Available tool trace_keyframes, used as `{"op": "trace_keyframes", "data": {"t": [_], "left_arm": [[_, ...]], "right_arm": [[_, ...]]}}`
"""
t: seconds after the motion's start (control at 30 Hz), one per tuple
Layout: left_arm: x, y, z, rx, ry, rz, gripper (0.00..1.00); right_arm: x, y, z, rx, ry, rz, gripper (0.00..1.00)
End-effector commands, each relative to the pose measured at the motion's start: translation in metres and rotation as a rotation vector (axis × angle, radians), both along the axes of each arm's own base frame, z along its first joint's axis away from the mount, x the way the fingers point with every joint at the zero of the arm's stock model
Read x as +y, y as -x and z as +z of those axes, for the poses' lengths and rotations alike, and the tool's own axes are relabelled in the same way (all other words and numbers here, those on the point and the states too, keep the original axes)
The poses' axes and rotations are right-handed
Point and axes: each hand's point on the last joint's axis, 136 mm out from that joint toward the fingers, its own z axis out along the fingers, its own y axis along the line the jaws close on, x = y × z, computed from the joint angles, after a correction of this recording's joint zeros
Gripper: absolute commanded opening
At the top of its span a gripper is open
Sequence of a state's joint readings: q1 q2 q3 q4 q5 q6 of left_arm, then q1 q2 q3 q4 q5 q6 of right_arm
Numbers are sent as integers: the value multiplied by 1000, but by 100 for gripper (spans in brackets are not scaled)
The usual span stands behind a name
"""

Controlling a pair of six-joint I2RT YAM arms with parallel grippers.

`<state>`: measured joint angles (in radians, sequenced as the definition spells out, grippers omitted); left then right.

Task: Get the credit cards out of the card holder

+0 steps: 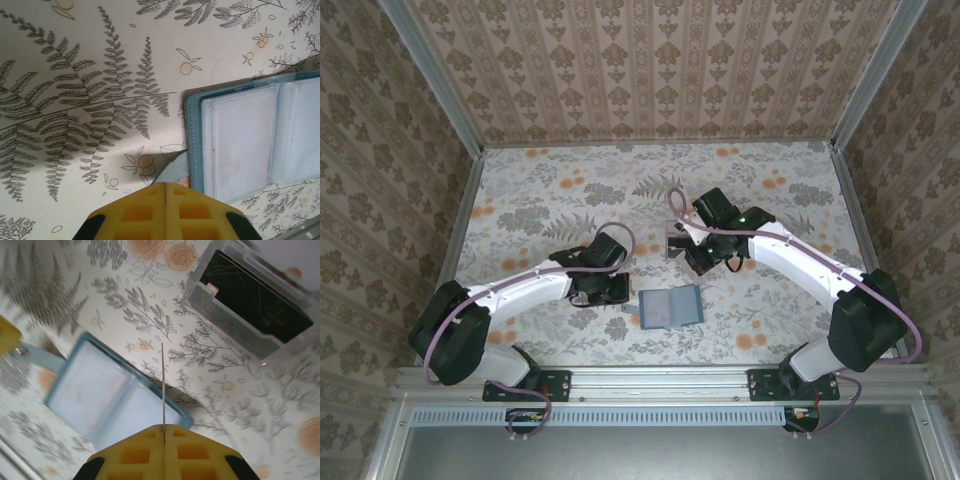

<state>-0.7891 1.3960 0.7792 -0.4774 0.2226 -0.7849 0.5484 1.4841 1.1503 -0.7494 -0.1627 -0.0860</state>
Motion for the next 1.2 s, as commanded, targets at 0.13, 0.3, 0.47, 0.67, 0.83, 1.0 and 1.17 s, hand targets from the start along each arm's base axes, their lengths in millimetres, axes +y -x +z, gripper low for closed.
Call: {"op": "trace_keyframes", "data": {"t": [0.13,0.3,0.47,0.67,0.83,1.0,1.17], "left_arm": [[15,-1,1,-22,-2,11,3],[21,0,-1,-17,0,24,3],[26,-1,0,-16,-2,33,3],[29,-3,1,-18,-3,43,3],[31,-5,1,-18,-3,55,3],[35,-7,0,-12,-4,65,3],[37,-11,1,-9,1,76,3]], "right_arm": [[-14,-11,6,-196,242,491,0],[-12,-20,9,-218,304,654,0],[-9,-40,14,-220,352,721,0],[-1,-64,15,-213,375,768,0],[2,-84,12,-192,396,788,0],[3,-100,8,-165,412,805,0],[2,-111,2,-134,423,815,0]]}}
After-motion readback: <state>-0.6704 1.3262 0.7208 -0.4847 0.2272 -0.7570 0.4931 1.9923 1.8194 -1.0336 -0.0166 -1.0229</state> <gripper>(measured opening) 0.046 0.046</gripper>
